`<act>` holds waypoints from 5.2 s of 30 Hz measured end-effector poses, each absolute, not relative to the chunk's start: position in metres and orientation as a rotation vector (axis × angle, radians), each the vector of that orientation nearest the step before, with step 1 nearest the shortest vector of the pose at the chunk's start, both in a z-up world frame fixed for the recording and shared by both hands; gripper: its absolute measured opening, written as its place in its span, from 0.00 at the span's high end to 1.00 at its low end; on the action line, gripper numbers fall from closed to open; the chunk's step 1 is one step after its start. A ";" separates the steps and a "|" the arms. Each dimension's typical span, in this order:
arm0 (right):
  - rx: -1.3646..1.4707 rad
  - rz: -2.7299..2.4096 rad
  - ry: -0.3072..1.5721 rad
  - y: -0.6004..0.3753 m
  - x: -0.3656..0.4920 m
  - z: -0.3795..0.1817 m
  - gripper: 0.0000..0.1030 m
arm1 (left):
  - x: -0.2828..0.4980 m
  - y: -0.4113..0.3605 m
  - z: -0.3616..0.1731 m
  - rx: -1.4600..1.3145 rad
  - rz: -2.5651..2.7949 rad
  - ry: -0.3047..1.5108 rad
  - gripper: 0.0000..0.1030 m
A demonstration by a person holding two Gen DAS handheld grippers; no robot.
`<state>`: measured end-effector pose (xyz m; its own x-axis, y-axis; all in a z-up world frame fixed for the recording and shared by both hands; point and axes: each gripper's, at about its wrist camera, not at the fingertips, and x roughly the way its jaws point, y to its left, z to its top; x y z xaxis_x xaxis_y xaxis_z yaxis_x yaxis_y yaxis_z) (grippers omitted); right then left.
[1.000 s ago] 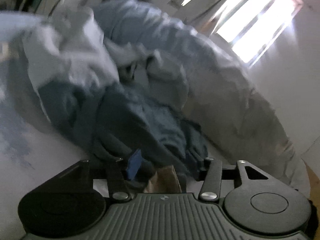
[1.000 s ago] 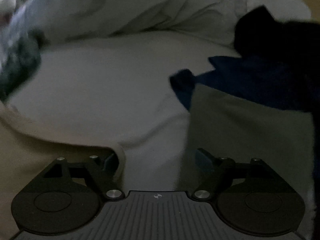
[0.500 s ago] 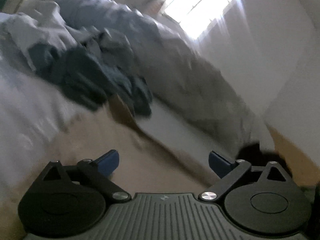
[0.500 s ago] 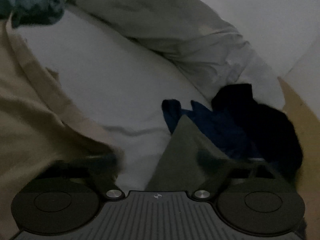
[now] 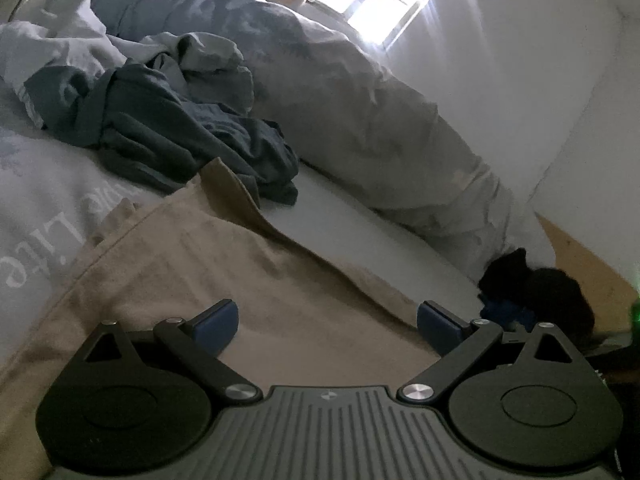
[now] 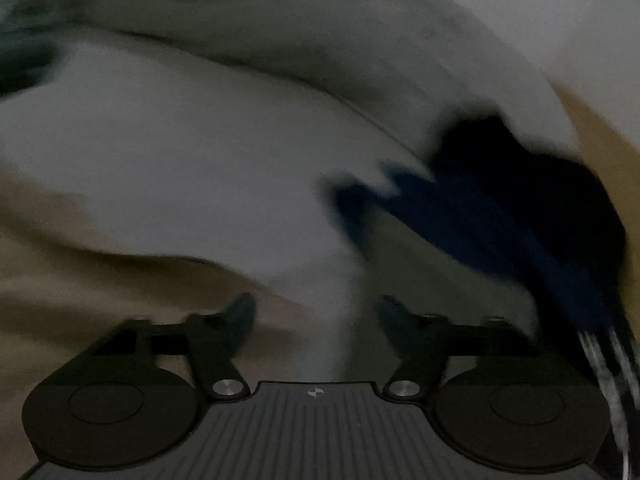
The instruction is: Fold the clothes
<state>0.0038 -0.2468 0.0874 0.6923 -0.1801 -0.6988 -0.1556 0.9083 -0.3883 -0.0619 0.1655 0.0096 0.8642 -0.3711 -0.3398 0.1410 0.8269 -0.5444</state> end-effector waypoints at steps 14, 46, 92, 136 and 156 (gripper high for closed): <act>-0.966 0.435 0.713 -0.075 0.016 0.010 0.99 | -0.065 0.166 0.004 -0.488 -0.296 0.455 0.02; -0.598 0.204 0.630 0.038 0.073 0.040 0.84 | -0.098 0.197 0.003 -0.337 -0.425 0.443 0.02; 0.719 -0.317 0.609 -0.283 -0.287 0.054 0.00 | -0.169 0.303 -0.019 -1.050 -0.138 0.635 0.45; 0.871 -0.208 0.790 -0.270 -0.275 -0.004 0.45 | -0.176 0.301 -0.013 -1.131 -0.112 0.647 0.78; 0.931 -0.195 0.746 -0.275 -0.280 -0.011 0.40 | -0.171 0.293 -0.013 -1.082 -0.118 0.672 0.64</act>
<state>-0.2804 -0.2752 -0.0106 0.7375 0.1562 -0.6570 0.4575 0.6001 0.6562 -0.1711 0.2927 -0.0131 0.7972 -0.4049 -0.4479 -0.2287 0.4841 -0.8446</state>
